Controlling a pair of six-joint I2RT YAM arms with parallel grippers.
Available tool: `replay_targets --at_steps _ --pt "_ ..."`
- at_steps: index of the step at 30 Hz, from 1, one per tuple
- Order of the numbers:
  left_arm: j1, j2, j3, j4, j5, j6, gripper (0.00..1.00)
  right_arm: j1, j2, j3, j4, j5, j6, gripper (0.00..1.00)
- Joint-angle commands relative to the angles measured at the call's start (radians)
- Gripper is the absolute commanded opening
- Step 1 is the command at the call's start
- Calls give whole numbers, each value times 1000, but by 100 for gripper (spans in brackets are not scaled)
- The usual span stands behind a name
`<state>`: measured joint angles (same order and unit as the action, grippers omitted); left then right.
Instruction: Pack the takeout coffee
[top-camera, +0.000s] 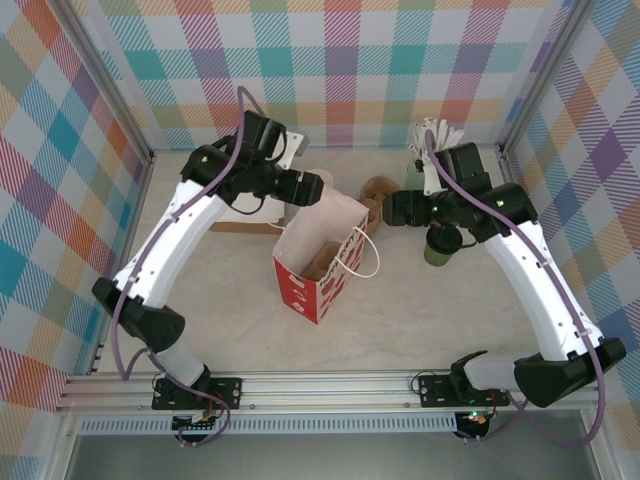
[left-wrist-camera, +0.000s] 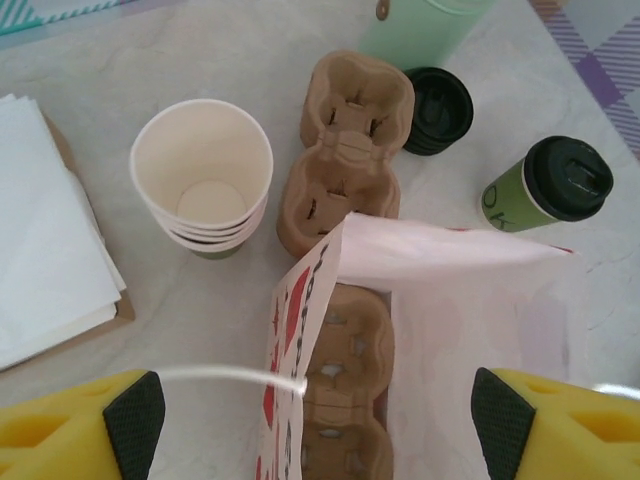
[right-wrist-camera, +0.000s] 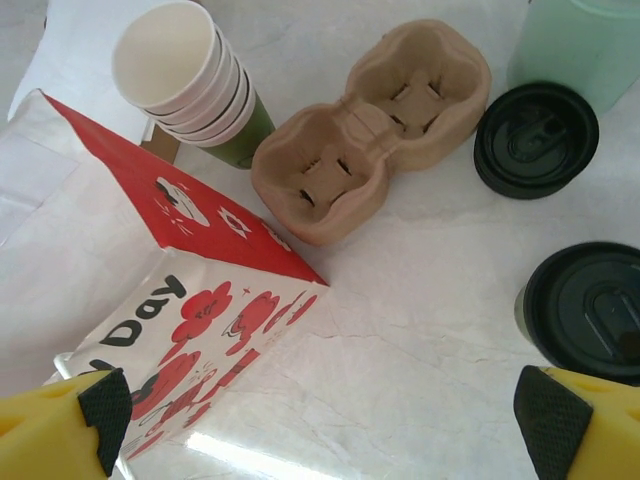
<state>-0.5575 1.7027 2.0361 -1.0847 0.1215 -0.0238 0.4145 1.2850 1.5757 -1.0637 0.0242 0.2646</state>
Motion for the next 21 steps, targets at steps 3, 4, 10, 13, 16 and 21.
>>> replay_targets --at_steps 3,4,10,13,16,21 --pt "4 115 138 -118 32 149 83 -26 -46 -54 62 -60 46 100" --pt "4 142 166 -137 39 164 83 -29 -51 -60 61 -57 45 100" --pt "4 254 282 -212 62 219 83 -39 -64 -72 53 -35 41 100" --pt "4 285 303 -215 44 228 77 -40 -66 -81 56 -33 44 100" --pt "4 311 321 -221 21 239 70 -42 -69 -88 57 -30 46 100" --pt "4 341 354 -242 38 232 48 -48 -74 -96 58 -27 47 100"
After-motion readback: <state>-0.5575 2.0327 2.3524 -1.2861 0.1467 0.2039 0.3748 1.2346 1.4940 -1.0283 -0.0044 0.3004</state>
